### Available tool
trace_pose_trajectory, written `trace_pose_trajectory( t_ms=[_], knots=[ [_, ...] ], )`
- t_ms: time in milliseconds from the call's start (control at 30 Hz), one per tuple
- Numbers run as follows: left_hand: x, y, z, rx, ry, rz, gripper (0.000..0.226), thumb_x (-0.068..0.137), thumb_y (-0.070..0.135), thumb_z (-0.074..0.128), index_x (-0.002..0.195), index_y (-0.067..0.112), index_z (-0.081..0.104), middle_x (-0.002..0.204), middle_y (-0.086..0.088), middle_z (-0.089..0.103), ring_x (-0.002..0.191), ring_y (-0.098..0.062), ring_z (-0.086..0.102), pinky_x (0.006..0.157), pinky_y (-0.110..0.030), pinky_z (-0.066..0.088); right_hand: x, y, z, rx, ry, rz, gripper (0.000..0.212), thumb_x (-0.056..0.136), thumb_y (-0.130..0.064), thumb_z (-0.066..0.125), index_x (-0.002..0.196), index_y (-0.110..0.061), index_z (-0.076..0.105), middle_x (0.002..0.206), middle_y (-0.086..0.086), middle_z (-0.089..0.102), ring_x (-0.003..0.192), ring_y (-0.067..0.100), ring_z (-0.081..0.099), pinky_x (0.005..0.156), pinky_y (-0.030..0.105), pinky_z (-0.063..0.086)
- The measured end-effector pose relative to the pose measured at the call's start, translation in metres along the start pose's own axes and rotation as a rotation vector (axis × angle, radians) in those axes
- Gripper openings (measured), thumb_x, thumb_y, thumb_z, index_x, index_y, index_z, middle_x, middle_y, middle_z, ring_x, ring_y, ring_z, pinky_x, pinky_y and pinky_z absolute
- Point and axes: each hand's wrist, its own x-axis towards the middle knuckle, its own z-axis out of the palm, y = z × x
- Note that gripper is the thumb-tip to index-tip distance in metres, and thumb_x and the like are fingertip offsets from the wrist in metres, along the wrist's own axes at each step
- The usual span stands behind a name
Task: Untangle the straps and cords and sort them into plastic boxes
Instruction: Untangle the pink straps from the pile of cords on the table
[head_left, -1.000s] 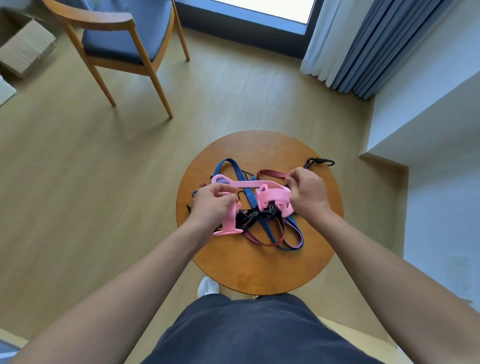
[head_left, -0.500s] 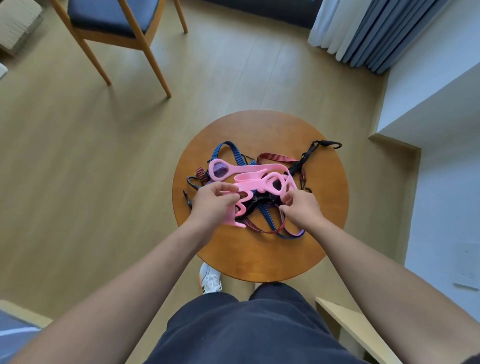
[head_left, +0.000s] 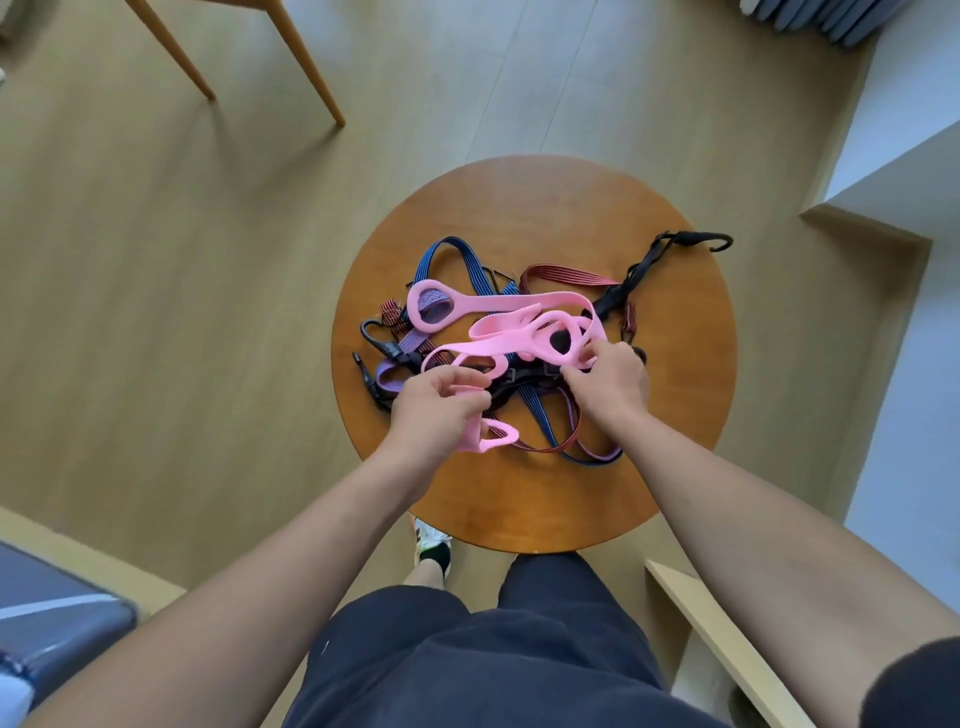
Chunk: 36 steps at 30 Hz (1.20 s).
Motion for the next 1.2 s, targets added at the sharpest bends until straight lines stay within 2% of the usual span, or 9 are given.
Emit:
trace_pose_trajectory(
  t_ms=[167, 300, 433, 533, 633, 767, 900, 1067, 1200],
  knots=[
    [-0.003, 0.023, 0.001, -0.093, -0.034, -0.054, 0.017, 0.095, -0.001, 0.062, 0.103, 0.005, 0.076, 0.102, -0.021, 0.069, 0.065, -0.023, 0.059, 0.052, -0.024, 0.055, -0.018, -0.006, -0.027, 0.181, 0.163, -0.024, 0.017, 0.094, -0.021, 0.053, 0.099, -0.01, 0.065, 0.101, 0.013, 0.062, 0.097, 0.035, 0.056, 0.08, 0.038, 0.044],
    [-0.012, 0.044, 0.004, -0.119, -0.147, -0.213, 0.014, 0.097, 0.014, 0.066, 0.107, 0.004, 0.07, 0.105, -0.017, 0.067, 0.087, -0.028, 0.059, 0.08, -0.035, 0.052, -0.046, -0.035, -0.073, 0.478, 0.161, -0.196, 0.013, 0.098, -0.019, 0.055, 0.098, -0.018, 0.068, 0.087, 0.0, 0.07, 0.082, 0.021, 0.063, 0.076, 0.042, 0.052],
    [-0.02, 0.06, -0.011, -0.168, -0.169, -0.118, 0.045, 0.098, 0.053, 0.062, 0.097, 0.012, 0.081, 0.105, -0.015, 0.075, 0.087, -0.03, 0.071, 0.091, -0.042, 0.055, -0.085, -0.086, -0.113, 0.535, 0.133, -0.416, 0.01, 0.096, -0.016, 0.064, 0.096, -0.014, 0.075, 0.087, 0.002, 0.074, 0.078, 0.018, 0.066, 0.072, 0.035, 0.053],
    [-0.026, 0.077, -0.026, -0.33, -0.223, -0.179, 0.062, 0.094, 0.064, 0.061, 0.065, 0.013, 0.082, 0.081, -0.011, 0.079, 0.06, -0.023, 0.075, 0.057, -0.036, 0.061, -0.122, -0.112, -0.132, 0.56, 0.068, -0.575, 0.009, 0.09, -0.01, 0.071, 0.096, -0.009, 0.078, 0.087, 0.003, 0.075, 0.079, 0.017, 0.067, 0.072, 0.03, 0.053],
    [-0.032, 0.089, -0.038, -0.451, -0.343, -0.182, 0.052, 0.1, 0.047, 0.058, 0.079, 0.003, 0.076, 0.072, -0.013, 0.076, 0.057, -0.026, 0.074, 0.05, -0.036, 0.059, -0.153, -0.116, -0.143, 0.516, -0.059, -0.693, 0.006, 0.086, -0.013, 0.076, 0.081, -0.01, 0.079, 0.072, -0.002, 0.071, 0.068, 0.011, 0.062, 0.066, 0.03, 0.052],
    [-0.042, 0.091, -0.051, -0.173, -0.415, 0.042, 0.041, 0.102, 0.028, 0.055, 0.076, 0.007, 0.078, 0.075, -0.004, 0.072, 0.062, -0.018, 0.061, 0.061, -0.029, 0.049, -0.164, -0.112, -0.15, 0.682, -0.059, -0.413, 0.03, 0.097, -0.033, 0.062, 0.079, -0.014, 0.077, 0.078, 0.004, 0.073, 0.081, 0.026, 0.065, 0.076, 0.041, 0.05],
    [-0.068, 0.094, -0.061, 0.062, -0.588, 0.227, 0.037, 0.1, 0.024, 0.058, 0.075, 0.006, 0.078, 0.075, -0.002, 0.073, 0.064, -0.014, 0.057, 0.058, -0.024, 0.047, -0.155, -0.125, -0.151, 0.594, -0.089, -0.044, 0.046, 0.102, -0.046, 0.049, 0.087, -0.012, 0.076, 0.081, -0.001, 0.07, 0.076, 0.017, 0.057, 0.066, 0.032, 0.043],
    [-0.095, 0.096, -0.077, 0.431, -0.644, 0.403, 0.037, 0.09, 0.042, 0.063, 0.081, 0.012, 0.083, 0.076, -0.003, 0.074, 0.074, -0.014, 0.061, 0.076, -0.028, 0.045, -0.165, -0.141, -0.148, 0.803, -0.433, 0.048, 0.034, 0.091, -0.046, 0.065, 0.088, -0.013, 0.065, 0.063, 0.0, 0.053, 0.062, 0.016, 0.042, 0.059, 0.029, 0.035],
    [-0.108, 0.092, -0.084, 0.579, -0.675, 0.442, 0.028, 0.092, 0.039, 0.067, 0.079, 0.018, 0.082, 0.079, -0.001, 0.063, 0.078, -0.018, 0.056, 0.077, -0.032, 0.042, -0.183, -0.146, -0.142, 0.908, -0.521, 0.067, 0.029, 0.09, -0.035, 0.07, 0.097, -0.007, 0.07, 0.083, 0.013, 0.053, 0.079, 0.027, 0.049, 0.07, 0.034, 0.046]
  ],
)
